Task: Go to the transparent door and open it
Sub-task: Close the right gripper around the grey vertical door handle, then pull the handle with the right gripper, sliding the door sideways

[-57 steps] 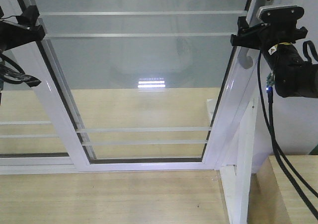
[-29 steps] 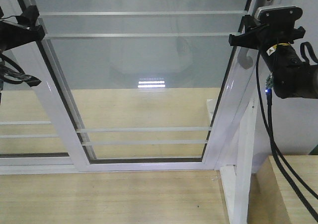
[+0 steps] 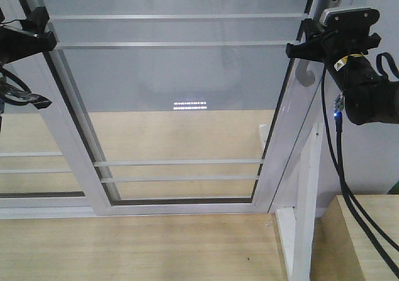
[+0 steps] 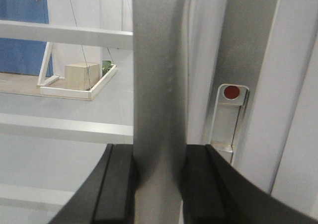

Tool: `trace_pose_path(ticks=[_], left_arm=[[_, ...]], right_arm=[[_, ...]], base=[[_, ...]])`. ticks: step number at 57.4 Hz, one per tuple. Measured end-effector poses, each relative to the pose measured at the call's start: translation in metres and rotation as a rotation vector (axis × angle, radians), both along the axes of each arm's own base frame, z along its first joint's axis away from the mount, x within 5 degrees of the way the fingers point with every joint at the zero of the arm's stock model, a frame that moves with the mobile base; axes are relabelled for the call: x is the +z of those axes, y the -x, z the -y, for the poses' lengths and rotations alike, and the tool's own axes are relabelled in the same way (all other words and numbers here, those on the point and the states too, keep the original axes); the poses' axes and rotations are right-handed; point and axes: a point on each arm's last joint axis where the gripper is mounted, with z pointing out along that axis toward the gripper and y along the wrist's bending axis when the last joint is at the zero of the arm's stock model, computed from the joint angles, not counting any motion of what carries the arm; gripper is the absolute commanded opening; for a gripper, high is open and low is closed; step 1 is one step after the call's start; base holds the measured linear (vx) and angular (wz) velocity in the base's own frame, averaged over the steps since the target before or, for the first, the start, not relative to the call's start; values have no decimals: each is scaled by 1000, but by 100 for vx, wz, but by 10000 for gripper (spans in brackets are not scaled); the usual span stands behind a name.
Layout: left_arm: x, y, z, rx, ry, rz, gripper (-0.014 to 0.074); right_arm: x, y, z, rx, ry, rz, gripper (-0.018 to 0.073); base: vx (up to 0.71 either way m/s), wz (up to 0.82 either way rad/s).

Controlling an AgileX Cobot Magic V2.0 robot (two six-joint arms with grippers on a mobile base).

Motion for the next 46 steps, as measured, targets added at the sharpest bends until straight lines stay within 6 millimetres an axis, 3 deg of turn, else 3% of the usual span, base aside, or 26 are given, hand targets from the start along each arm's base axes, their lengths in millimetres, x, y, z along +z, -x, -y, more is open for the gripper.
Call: trace_pose_path(ticks=[16, 46], left_arm=[[0, 0, 0, 0, 0, 0, 586], [0, 0, 0, 0, 0, 0, 587]], right_arm=[[-1, 3, -29, 35, -23, -3, -9], [-2, 16, -110, 247, -13, 10, -9]], base=[[0, 0], [0, 0]])
